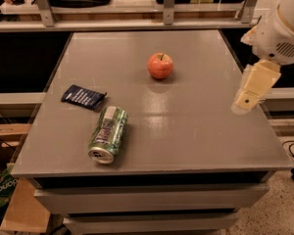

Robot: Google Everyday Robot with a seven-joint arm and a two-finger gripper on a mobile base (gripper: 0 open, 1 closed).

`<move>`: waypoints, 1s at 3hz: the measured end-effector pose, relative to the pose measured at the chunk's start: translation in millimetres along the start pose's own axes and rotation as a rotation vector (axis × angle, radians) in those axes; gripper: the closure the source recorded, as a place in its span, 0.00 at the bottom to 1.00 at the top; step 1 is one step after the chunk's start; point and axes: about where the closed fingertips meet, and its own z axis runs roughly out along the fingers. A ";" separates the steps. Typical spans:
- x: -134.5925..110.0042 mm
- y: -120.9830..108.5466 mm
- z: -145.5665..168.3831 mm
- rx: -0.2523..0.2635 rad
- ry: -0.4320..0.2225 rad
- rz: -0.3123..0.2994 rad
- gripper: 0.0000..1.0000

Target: Pick apple

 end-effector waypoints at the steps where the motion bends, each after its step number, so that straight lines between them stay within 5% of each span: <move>1: -10.5 -21.5 17.9 0.015 -0.056 0.035 0.00; 3: -29.6 -58.6 56.7 0.032 -0.216 0.086 0.00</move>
Offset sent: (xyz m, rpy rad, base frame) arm 0.0903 0.0199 -0.0295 0.2448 -0.1147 -0.0741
